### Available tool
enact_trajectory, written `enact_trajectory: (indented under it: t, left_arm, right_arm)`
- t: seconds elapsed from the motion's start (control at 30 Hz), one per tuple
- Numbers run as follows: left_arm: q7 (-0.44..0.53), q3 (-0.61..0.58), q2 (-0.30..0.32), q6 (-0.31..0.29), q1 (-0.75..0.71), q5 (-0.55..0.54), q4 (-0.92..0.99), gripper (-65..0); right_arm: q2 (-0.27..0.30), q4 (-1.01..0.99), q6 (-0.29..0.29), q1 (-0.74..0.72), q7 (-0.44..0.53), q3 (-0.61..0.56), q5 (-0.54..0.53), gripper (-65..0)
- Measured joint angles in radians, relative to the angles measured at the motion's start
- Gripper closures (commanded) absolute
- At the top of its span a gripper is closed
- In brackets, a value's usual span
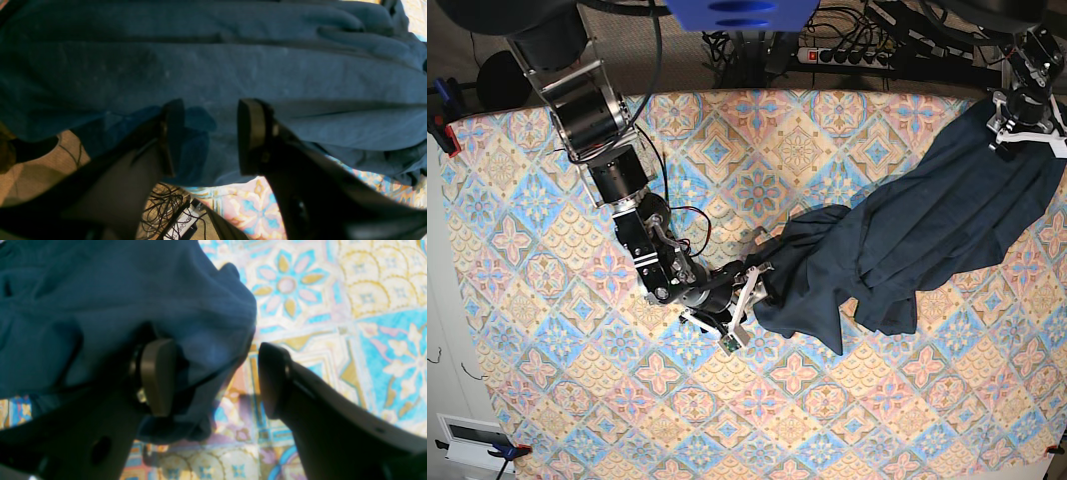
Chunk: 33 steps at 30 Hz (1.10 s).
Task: Layout the t-shirt on the table in an organized manner, then fold the t-shirt properly
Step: 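Pull the grasped end with the right gripper away from the left gripper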
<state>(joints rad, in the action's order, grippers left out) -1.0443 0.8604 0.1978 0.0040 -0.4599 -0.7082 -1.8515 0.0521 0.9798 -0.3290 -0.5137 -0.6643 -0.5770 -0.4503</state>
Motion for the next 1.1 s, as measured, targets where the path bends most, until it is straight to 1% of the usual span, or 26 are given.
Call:
enact_trajectory:
  t: [0.07, 0.13, 0.2, 0.23, 0.27, 0.33, 0.4, 0.43, 0.5, 0.53, 0.57, 0.63, 0.73, 0.8, 0.87, 0.93, 1.0, 1.1]
  left_arm:
    - [0.000, 0.000, 0.000, 0.000, 0.003, -0.002, 0.000, -25.7]
    - [0.002, -0.020, 0.002, 0.000, 0.002, 0.001, 0.000, -25.7]
    - [0.003, -0.047, 0.001, 0.000, 0.002, -0.001, 0.000, -25.7]
    - [-0.006, -0.053, 0.000, 0.000, 0.002, -0.004, 0.000, -25.7]
    - [-0.004, -0.053, -0.001, 0.000, 0.004, -0.004, 0.000, -25.7]
    - [0.005, -0.053, 0.002, 0.000, 0.005, -0.004, 0.000, -25.7]
    - [0.003, -0.051, 0.001, 0.000, 0.004, 0.000, 0.000, -25.7]
    - [0.003, -0.051, 0.001, 0.000, 0.005, 0.000, 0.000, -25.7]
    - [0.004, -0.051, 0.000, 0.000, 0.005, -0.003, 0.000, -25.7]
    - [0.004, -0.051, 0.001, 0.000, 0.005, -0.004, 0.000, -25.7]
    - [0.004, -0.051, 0.001, 0.000, 0.005, -0.003, 0.000, -25.7]
    - [0.004, -0.051, 0.001, 0.000, 0.005, -0.001, 0.000, -25.7]
    - [0.004, -0.051, 0.001, 0.000, 0.005, 0.000, 0.000, -25.7]
    - [0.004, -0.051, 0.002, 0.000, 0.005, -0.001, 0.000, -25.7]
    - [0.005, -0.051, 0.002, 0.000, 0.005, -0.004, 0.000, -25.7]
    - [0.004, -0.051, 0.001, 0.000, 0.005, -0.003, 0.000, -25.7]
    - [0.004, -0.051, 0.002, 0.000, 0.005, -0.002, 0.000, -25.7]
    - [0.005, -0.051, 0.002, 0.000, 0.005, 0.000, 0.000, -25.7]
  right_arm:
    - [-0.026, -0.031, 0.011, 0.002, -0.005, 0.002, 0.004, -37.8]
    - [-0.064, -0.062, 0.008, 0.004, -0.005, 0.001, 0.003, -37.6]
    - [-0.083, -0.076, 0.000, 0.003, -0.003, -0.005, 0.000, -37.1]
    - [-0.088, -0.076, -0.001, 0.003, -0.002, -0.007, 0.000, -36.0]
    - [-0.087, -0.074, -0.008, 0.003, -0.002, -0.008, -0.003, -33.2]
    - [-0.076, -0.071, 0.002, 0.003, 0.000, -0.003, 0.000, -23.0]
    - [-0.060, -0.070, 0.009, 0.003, 0.014, 0.003, 0.006, -7.2]
    - [-0.060, -0.070, 0.011, 0.004, 0.038, 0.003, 0.004, -0.1]
    - [-0.063, -0.047, 0.005, 0.009, 0.058, 0.003, 0.001, 0.0]
    - [-0.063, -0.013, 0.008, 0.015, 0.067, 0.002, 0.005, -1.4]
    - [-0.062, 0.020, 0.001, 0.016, 0.071, 0.004, -0.002, -1.1]
    - [-0.048, 0.101, -0.011, 0.018, 0.065, 0.034, -0.003, -0.7]
    - [-0.004, 0.178, -0.006, 0.000, 0.077, 0.098, -0.006, -0.7]
    - [0.021, 0.200, 0.008, 0.012, 0.080, 0.126, -0.003, -0.7]
    - [0.037, 0.227, 0.008, 0.039, 0.072, 0.156, -0.002, -0.7]
    - [0.055, 0.246, -0.003, 0.054, 0.044, 0.185, -0.011, -0.7]
    - [0.076, 0.268, -0.005, 0.057, 0.036, 0.229, -0.098, -0.7]
    - [0.134, 0.288, -0.012, 0.051, 0.042, 0.312, -0.230, -0.7]
